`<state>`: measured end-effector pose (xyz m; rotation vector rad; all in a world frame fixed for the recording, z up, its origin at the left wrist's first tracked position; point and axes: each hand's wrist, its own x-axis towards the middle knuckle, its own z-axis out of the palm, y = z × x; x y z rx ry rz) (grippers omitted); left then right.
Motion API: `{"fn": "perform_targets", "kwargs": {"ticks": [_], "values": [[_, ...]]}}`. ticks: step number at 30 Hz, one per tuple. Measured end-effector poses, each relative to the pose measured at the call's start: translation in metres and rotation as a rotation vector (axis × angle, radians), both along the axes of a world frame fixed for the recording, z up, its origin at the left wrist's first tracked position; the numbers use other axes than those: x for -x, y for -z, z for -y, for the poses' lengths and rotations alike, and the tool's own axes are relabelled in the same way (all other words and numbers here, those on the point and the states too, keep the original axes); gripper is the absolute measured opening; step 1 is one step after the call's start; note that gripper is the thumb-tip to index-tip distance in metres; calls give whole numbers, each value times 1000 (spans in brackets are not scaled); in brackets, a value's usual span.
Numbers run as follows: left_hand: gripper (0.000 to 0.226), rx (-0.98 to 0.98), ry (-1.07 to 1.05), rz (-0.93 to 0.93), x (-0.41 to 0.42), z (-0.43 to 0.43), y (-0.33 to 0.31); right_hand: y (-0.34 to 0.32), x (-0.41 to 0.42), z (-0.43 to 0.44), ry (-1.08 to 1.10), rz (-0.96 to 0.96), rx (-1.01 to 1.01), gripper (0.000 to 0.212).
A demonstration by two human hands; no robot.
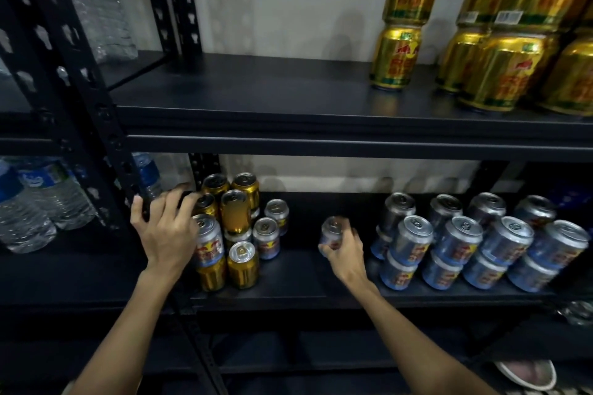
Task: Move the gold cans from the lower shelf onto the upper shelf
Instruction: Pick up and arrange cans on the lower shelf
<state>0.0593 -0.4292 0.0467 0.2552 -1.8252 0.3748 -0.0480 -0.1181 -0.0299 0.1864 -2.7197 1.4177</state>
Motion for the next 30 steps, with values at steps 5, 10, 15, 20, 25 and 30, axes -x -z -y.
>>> {"fn": "perform_targets", "kwargs": {"ticks": [5, 10, 15, 20, 25, 30], "values": [[28, -2, -9, 27, -2, 1, 2, 13, 5, -4, 33, 28, -33, 70], [29, -5, -27, 44, -2, 1, 3, 15, 9, -6, 29, 37, -44, 71], [27, 2, -35, 31, -1, 0, 3, 28, 4, -12, -12, 48, -93, 83], [26, 7, -73, 52, -1, 0, 4, 29, 2, -15, -21, 40, -146, 82], [27, 6, -84, 52, -2, 0, 4, 29, 2, -15, -38, 47, -169, 82], [27, 9, -81, 55, -3, -2, 2, 26, 3, -12, -32, 66, -173, 81]]}}
